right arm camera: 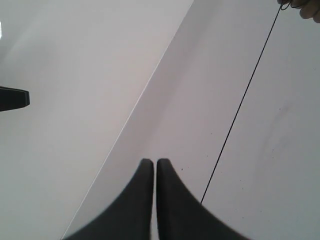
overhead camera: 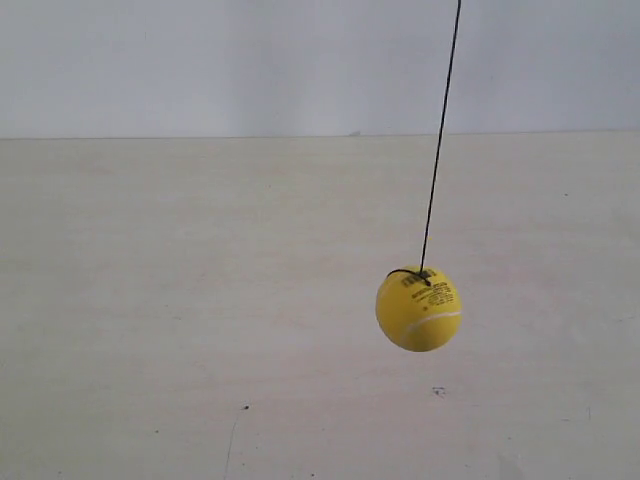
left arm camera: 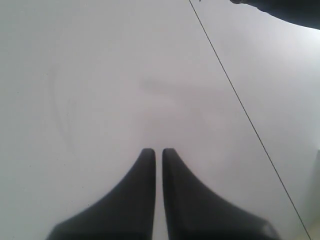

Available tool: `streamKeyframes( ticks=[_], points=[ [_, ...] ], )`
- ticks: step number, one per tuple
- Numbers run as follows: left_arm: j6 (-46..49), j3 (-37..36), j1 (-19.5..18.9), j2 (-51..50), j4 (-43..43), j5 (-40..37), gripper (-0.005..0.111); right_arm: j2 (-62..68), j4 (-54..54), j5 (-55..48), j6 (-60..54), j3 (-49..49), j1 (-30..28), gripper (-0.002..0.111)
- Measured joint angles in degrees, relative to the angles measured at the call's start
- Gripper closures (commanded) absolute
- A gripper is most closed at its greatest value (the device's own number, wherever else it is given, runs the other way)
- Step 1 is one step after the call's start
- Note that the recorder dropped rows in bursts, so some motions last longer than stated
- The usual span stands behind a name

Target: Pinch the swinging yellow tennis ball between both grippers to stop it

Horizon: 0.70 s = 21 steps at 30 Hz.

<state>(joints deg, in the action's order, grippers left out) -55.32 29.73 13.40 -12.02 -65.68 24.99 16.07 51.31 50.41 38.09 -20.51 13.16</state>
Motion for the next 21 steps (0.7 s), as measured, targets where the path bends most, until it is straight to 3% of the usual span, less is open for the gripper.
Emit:
streamKeyframes(
  ticks=[7, 14, 16, 21],
  points=[
    [0.0, 0.0, 0.0, 0.0, 0.0, 0.0, 0.102, 0.0, -3.7, -7.4, -5.2, 0.0, 0.0, 0.108],
    [0.0, 0.0, 0.0, 0.0, 0.0, 0.0, 0.102, -1.2, -20.7, -43.0, -14.5, 0.0, -0.7, 0.108],
    [0.0, 0.0, 0.0, 0.0, 0.0, 0.0, 0.102, -2.6, -23.1, -50.4, -17.2, 0.0, -2.7, 0.108],
    [0.0, 0.0, 0.0, 0.0, 0.0, 0.0, 0.102, -5.7, -28.8, -57.4, -21.1, 0.0, -11.4, 0.108]
  ],
)
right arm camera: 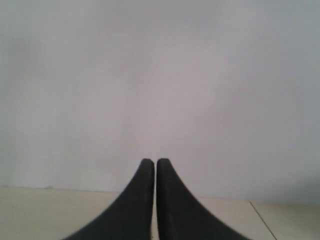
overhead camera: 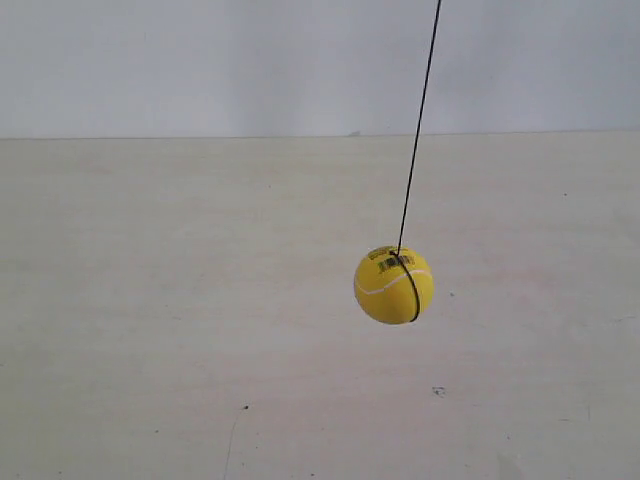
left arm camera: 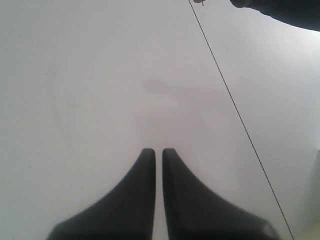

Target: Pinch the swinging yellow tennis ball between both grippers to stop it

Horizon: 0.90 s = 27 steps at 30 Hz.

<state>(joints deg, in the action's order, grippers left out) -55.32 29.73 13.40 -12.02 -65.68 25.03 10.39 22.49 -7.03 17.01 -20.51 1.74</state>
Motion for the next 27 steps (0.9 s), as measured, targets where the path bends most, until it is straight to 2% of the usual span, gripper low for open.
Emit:
streamKeyframes(
  ticks=[5, 12, 18, 23, 27],
  points=[
    [0.0, 0.0, 0.0, 0.0, 0.0, 0.0, 0.102, -2.0, -7.0, 0.2, -5.2, 4.8, -6.4, 0.108],
    [0.0, 0.0, 0.0, 0.0, 0.0, 0.0, 0.102, -8.9, -15.8, 6.5, -12.0, 19.0, -7.0, 0.108],
    [0.0, 0.0, 0.0, 0.0, 0.0, 0.1, 0.102, -10.0, -20.2, 0.4, -16.4, 20.2, -7.0, 0.108],
    [0.0, 0.0, 0.0, 0.0, 0.0, 0.1, 0.102, -10.0, -20.4, -8.7, -18.6, 20.3, -7.0, 0.108],
    [0.0, 0.0, 0.0, 0.0, 0.0, 0.1, 0.102, -10.0, -20.4, -10.4, -18.9, 20.5, -7.0, 0.108]
  ],
)
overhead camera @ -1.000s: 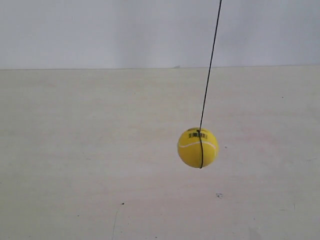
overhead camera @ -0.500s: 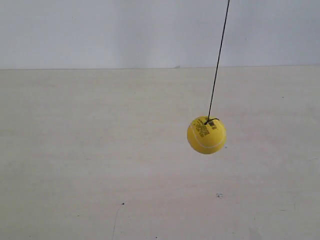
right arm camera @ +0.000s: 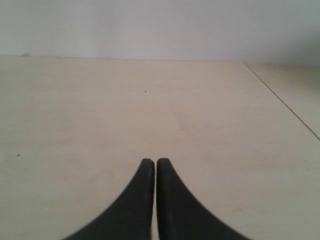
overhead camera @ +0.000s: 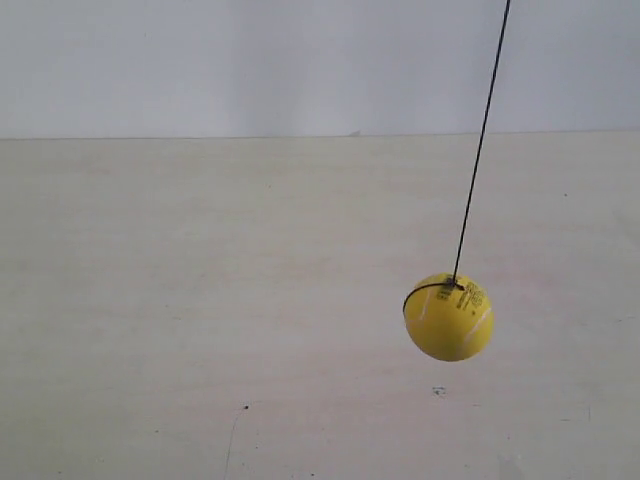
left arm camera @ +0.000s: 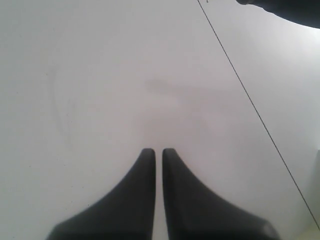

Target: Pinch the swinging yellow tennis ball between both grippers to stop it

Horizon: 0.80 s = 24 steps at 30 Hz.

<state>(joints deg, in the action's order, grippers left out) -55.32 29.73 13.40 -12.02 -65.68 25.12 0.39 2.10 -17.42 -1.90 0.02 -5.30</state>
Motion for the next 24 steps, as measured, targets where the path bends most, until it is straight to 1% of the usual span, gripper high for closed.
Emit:
streamKeyframes(
  ticks=[24],
  points=[
    [0.0, 0.0, 0.0, 0.0, 0.0, 0.0, 0.102, 0.0, -0.1, -1.5, -1.5, 0.0, 0.0, 0.108]
  ],
)
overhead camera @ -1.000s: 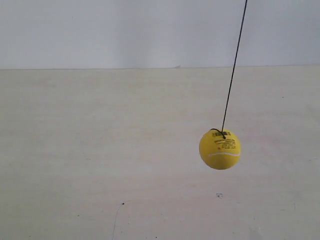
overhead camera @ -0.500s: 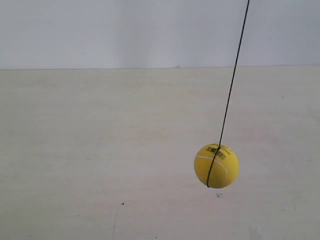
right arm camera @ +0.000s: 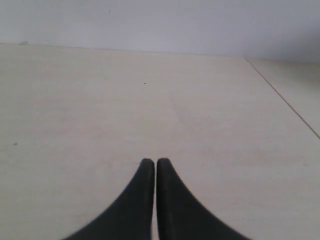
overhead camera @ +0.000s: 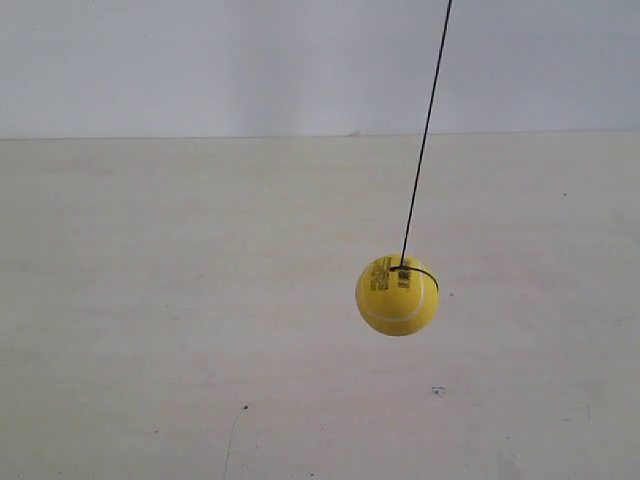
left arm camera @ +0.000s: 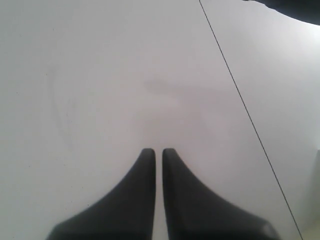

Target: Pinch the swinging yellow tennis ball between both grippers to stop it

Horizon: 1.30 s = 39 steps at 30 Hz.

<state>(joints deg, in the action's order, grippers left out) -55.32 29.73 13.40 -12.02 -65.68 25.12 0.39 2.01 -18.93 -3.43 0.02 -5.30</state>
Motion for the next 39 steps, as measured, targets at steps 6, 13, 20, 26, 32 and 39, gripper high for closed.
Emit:
streamKeyframes(
  ticks=[6, 13, 20, 26, 32, 39],
  points=[
    [4.6, -0.7, 0.0, 0.0, 5.6, -1.3, 0.102, 0.0, 0.0, 0.0, 0.0, 0.0, 0.0, 0.108],
    [39.3, -5.9, -3.6, 0.0, 41.4, -11.4, 0.102, 0.0, 0.0, 0.0, 0.0, 0.0, 0.0, 0.108],
    [44.0, -17.5, -13.9, 1.1, 52.1, -14.7, 0.102, -0.1, 0.0, 0.0, -0.1, 0.0, 0.0, 0.108],
    [45.0, -25.9, -19.3, 5.2, 54.6, -20.5, 0.102, -0.1, -0.1, 0.0, -0.1, 0.0, 0.0, 0.108],
    [48.6, -29.4, -20.0, 11.4, 55.0, -30.1, 0.102, -0.1, -0.1, 0.0, -0.1, 0.0, 0.0, 0.108],
    [50.5, -29.6, -20.0, 11.8, 55.5, -40.1, 0.102, -0.1, -0.1, 0.0, -0.1, 0.0, 0.0, 0.108]
  ],
)
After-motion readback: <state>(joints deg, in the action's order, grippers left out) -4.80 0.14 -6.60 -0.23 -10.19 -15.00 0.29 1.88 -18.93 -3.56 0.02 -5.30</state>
